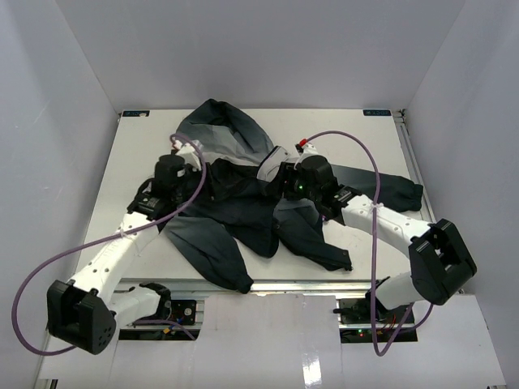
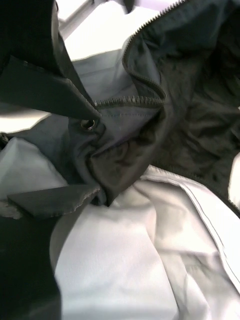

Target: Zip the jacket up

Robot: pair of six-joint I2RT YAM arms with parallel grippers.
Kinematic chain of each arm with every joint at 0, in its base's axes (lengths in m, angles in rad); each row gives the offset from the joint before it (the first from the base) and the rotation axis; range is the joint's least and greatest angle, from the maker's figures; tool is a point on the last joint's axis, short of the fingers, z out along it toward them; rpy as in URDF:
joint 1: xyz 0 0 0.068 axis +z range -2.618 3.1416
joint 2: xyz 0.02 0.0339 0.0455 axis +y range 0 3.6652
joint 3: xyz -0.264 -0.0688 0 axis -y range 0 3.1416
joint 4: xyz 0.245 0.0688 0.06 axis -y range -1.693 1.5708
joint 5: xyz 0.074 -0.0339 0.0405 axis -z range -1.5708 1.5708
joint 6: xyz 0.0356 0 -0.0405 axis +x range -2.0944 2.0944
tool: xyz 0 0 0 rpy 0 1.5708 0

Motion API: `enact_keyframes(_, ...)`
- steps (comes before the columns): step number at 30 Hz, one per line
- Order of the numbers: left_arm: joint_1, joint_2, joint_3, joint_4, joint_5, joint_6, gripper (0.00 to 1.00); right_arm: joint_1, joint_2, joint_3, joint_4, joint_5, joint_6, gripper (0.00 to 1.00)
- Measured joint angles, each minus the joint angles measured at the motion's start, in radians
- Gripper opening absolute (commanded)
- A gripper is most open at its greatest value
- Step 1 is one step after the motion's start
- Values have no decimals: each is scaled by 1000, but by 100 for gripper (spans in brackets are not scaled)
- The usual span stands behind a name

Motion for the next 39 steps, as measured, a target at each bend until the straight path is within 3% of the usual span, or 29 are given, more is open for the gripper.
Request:
enact_keyframes(8,-321,98,-11,49,-148,-20,54,-19,-102,5,-111,123,-45,69)
enact_keyframes(14,-497,218,-11,100,-246,-36,54,-39,-198,19,-208,193,-106,70)
enact_keyframes(20,-541,271,-26,143,-317,-66,52,-42,-306,-107,-232,102,-238,73)
enact_keyframes(23,-544,278,-42,165,-336,-81,38,-42,-318,-156,-237,67,-285,71)
enact_keyframes(24,-545,281,-47,172,-342,-85,18,-42,-318,-169,-239,56,-300,69)
enact_keyframes(25,-546,284,-52,181,-346,-87,6,-42,-313,-173,-240,51,-310,62)
enact_keyframes(26,-547,285,-58,189,-351,-92,1,-42,-303,-173,-235,40,-320,55)
enact_keyframes(31,-553,256,-127,200,-414,-135,0,-42,-234,-171,-207,29,-344,10)
enact_keyframes(39,-554,-5,-281,52,-609,-251,0,-171,-38,-46,-225,56,-325,8)
